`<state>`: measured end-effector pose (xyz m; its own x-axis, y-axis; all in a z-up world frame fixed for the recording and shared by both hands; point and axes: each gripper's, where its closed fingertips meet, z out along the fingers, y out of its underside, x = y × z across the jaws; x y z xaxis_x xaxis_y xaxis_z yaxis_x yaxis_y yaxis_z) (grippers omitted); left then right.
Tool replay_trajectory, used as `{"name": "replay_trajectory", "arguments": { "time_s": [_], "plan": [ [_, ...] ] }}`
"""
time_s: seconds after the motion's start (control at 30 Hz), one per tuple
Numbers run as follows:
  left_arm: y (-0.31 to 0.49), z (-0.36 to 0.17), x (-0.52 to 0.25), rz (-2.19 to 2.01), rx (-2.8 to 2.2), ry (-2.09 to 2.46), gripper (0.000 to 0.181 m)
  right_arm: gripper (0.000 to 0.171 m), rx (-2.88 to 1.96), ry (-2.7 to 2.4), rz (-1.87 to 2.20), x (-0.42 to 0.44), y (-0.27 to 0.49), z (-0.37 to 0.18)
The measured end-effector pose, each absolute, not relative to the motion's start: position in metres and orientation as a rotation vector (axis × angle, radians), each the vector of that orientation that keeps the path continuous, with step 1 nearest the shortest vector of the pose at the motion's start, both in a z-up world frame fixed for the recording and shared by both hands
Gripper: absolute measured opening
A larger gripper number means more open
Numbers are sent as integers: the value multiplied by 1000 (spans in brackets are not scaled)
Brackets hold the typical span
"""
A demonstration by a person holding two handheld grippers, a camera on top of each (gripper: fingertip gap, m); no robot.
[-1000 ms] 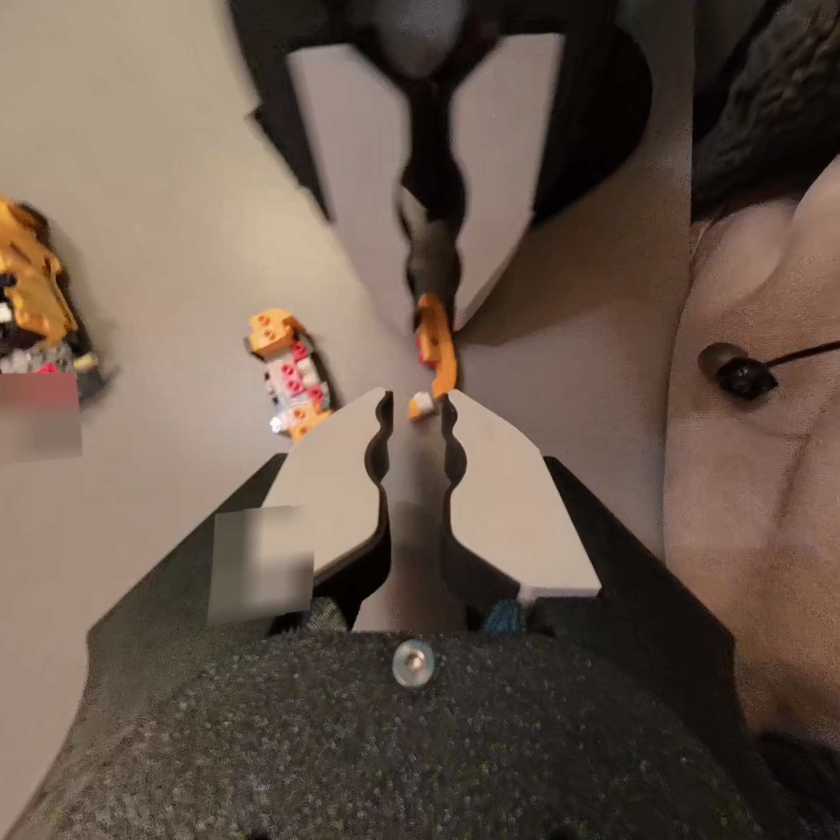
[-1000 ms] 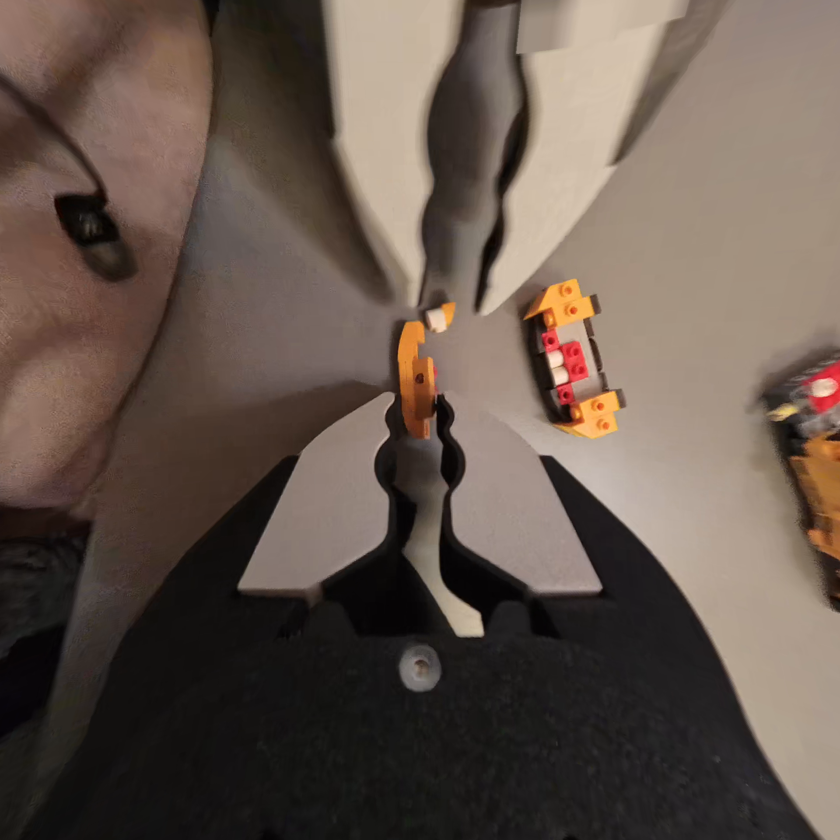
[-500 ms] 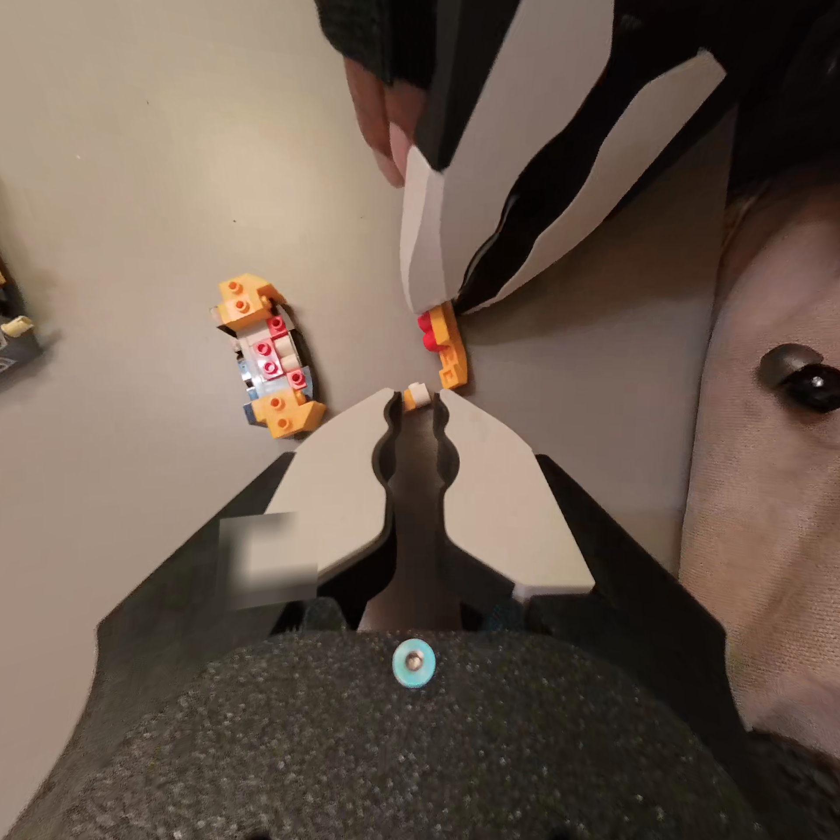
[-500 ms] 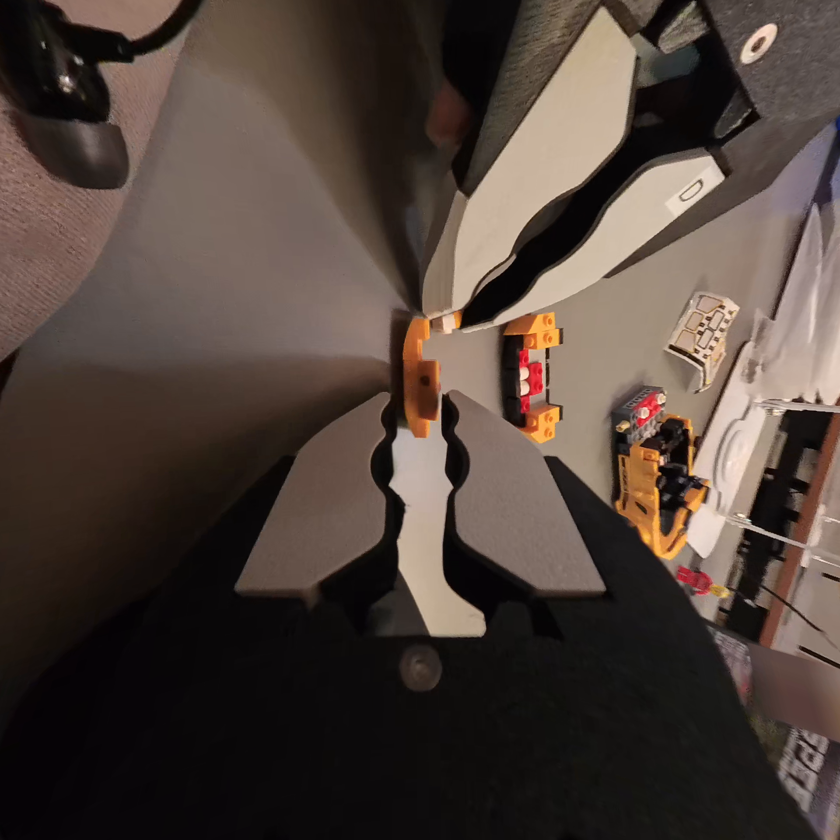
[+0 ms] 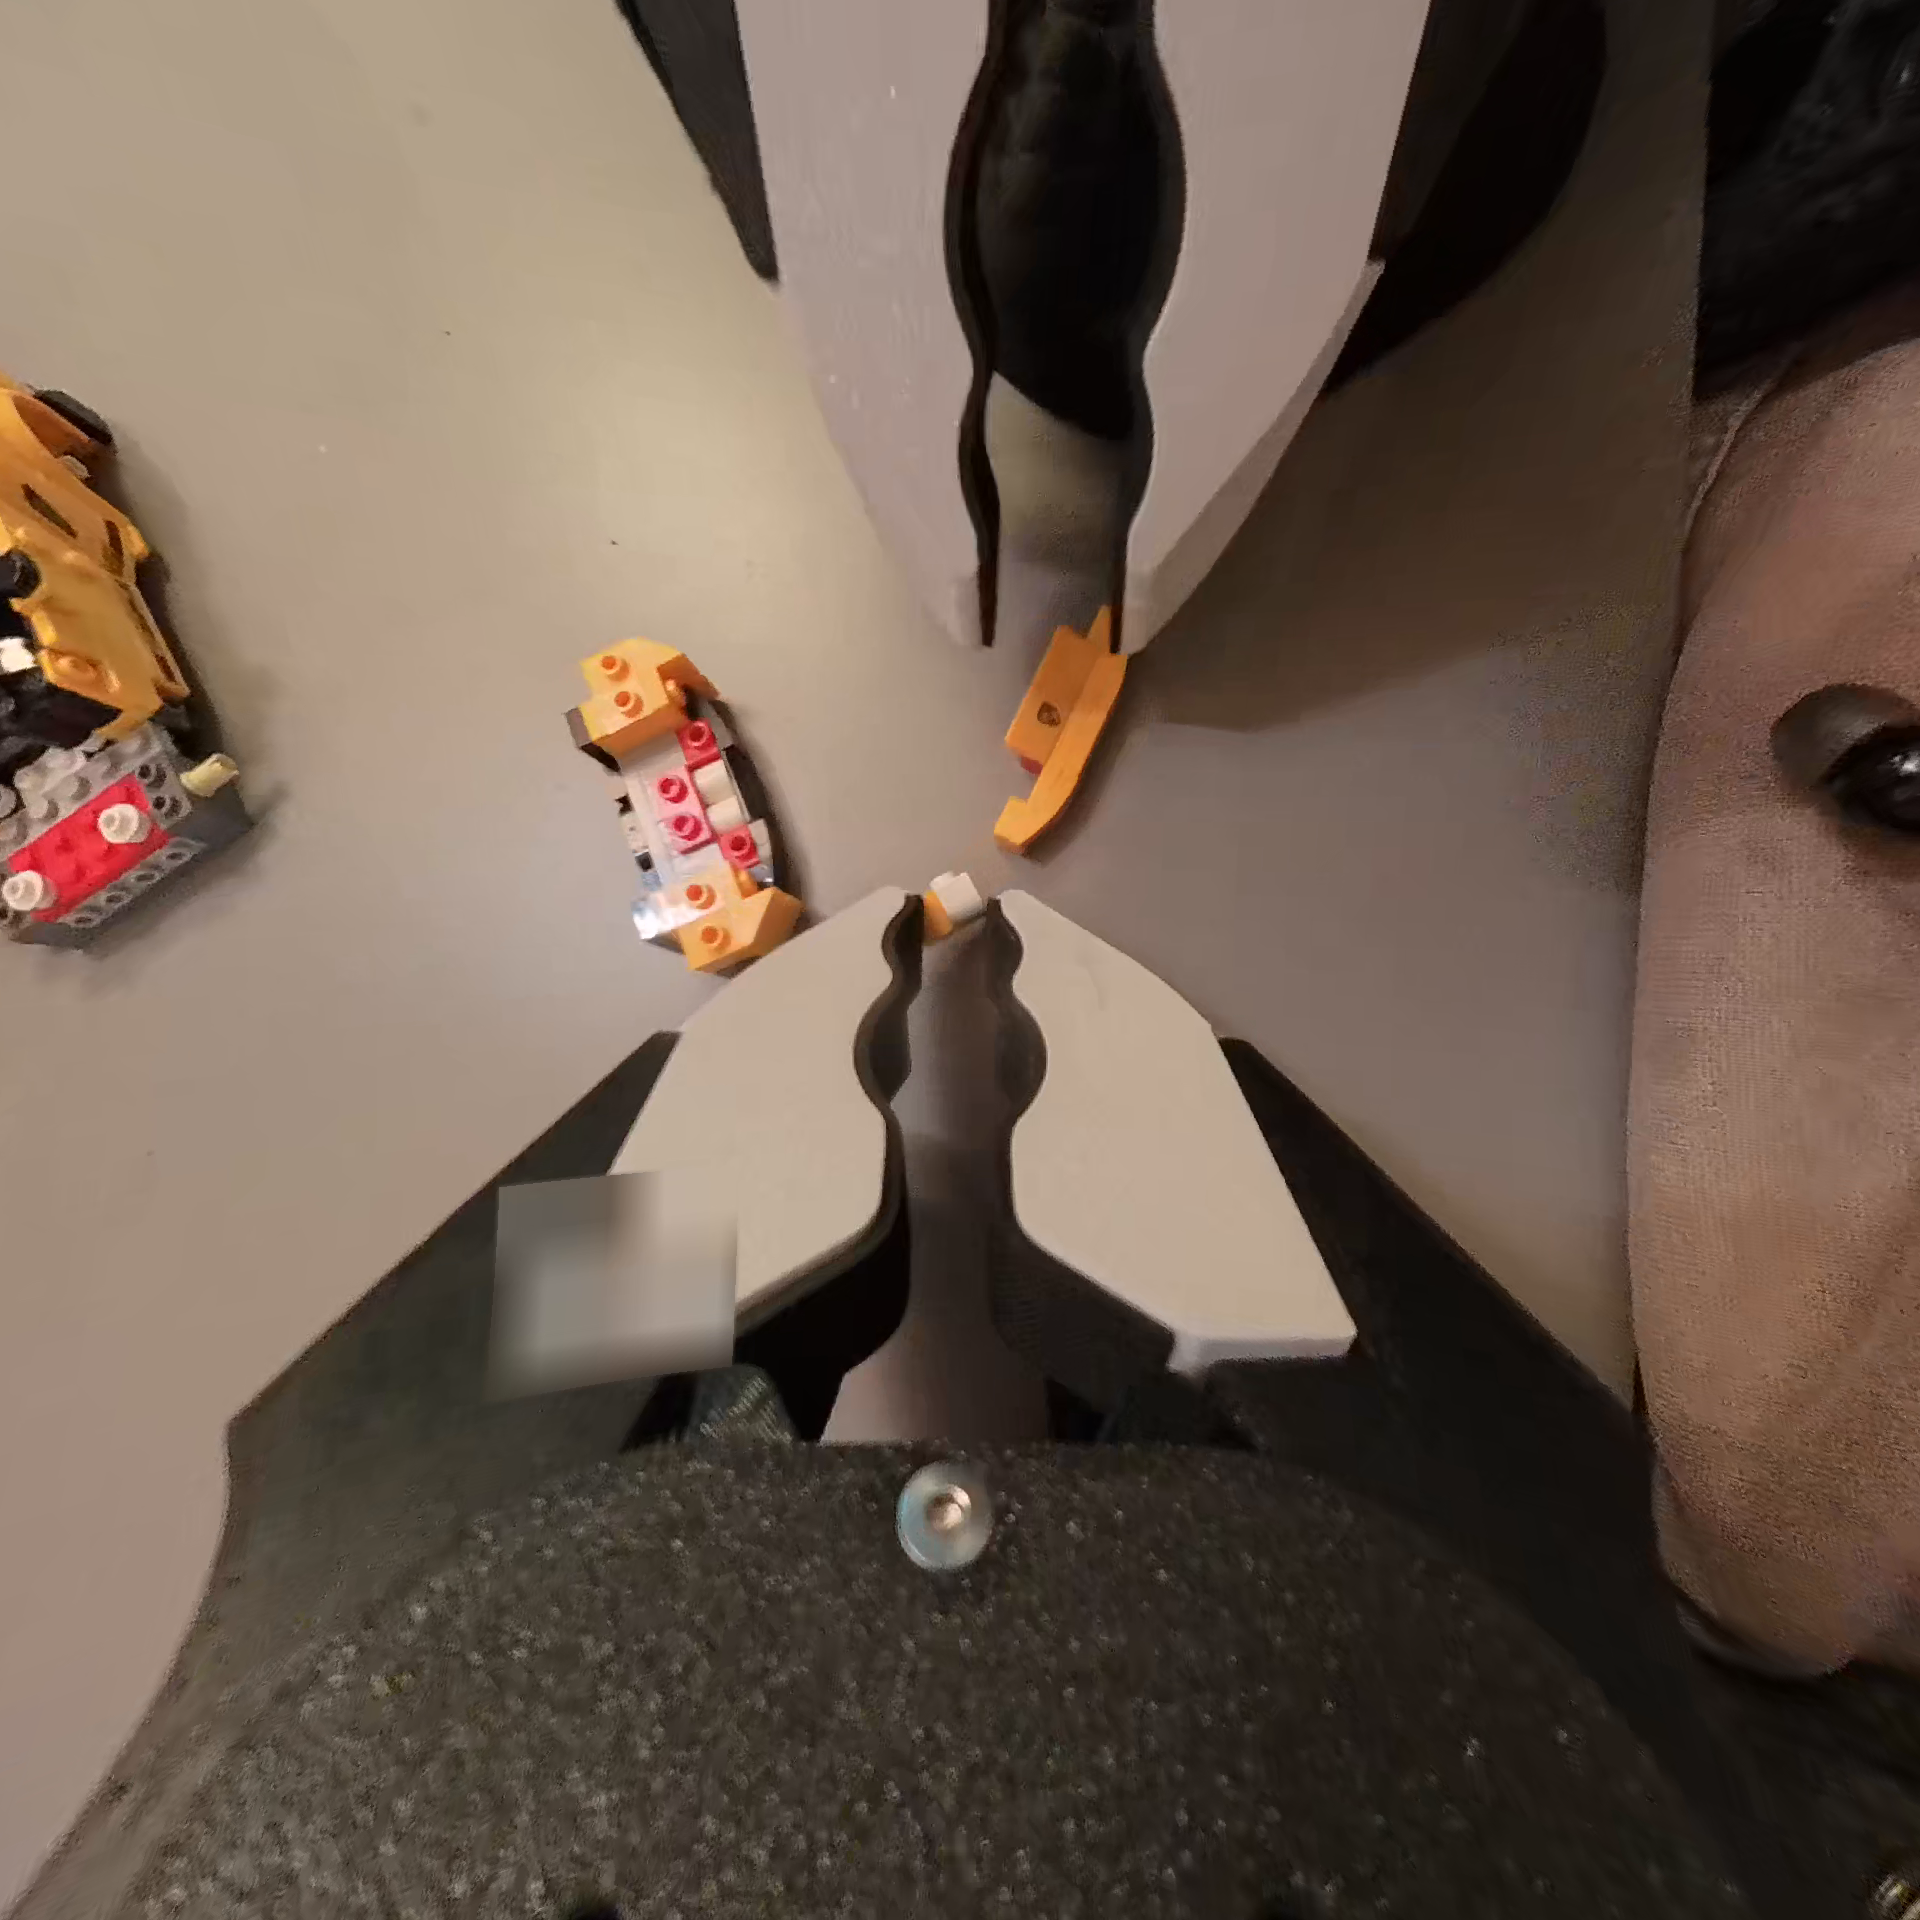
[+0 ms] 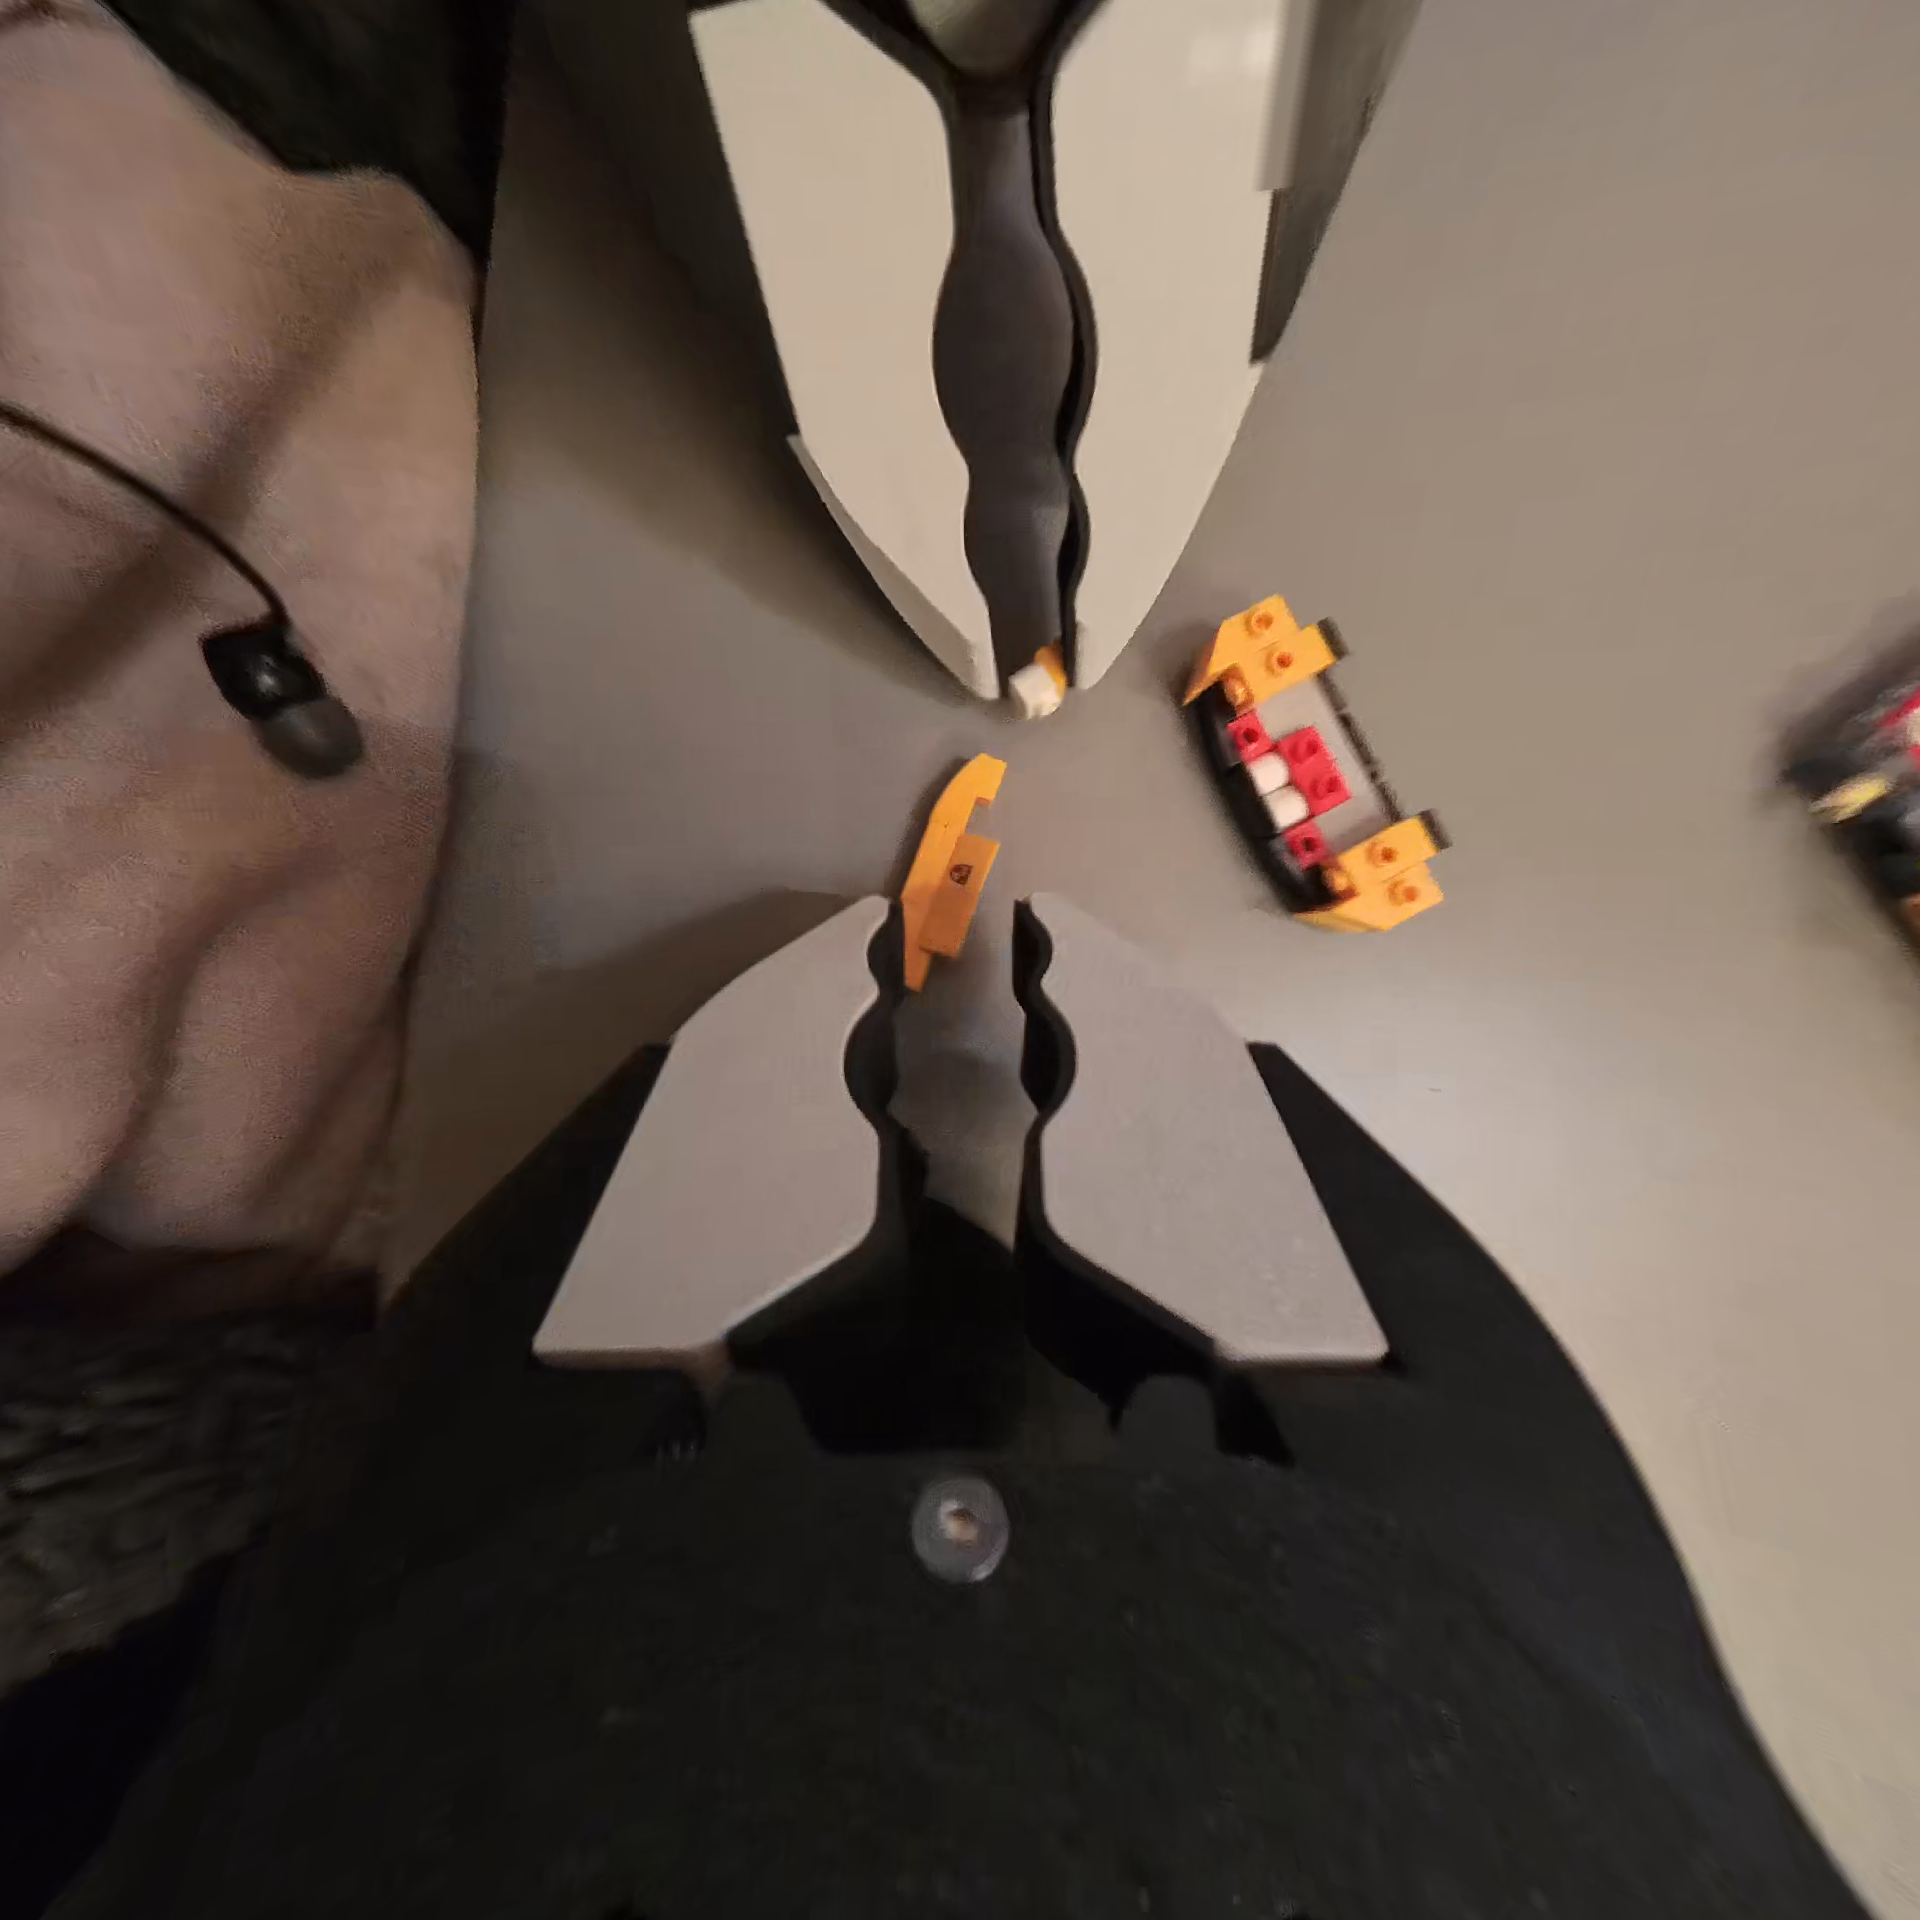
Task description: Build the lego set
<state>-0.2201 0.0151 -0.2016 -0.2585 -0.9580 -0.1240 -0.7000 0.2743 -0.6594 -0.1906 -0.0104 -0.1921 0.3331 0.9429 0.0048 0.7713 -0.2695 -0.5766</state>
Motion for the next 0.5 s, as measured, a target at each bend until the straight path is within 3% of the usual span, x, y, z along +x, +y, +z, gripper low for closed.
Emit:
{"name": "replay_trajectory", "arguments": {
  "time_s": [0.13, 0.5],
  "plan": [
    [17, -202, -222, -672, -1491, 2033, 11, 0, -2234, -1460, 559, -193, -12, -198],
    [3, -191, -225, -859, -1526, 2003, 11, 0, -1693, -1802, -194, -194, -15, -192]
  ]
}}
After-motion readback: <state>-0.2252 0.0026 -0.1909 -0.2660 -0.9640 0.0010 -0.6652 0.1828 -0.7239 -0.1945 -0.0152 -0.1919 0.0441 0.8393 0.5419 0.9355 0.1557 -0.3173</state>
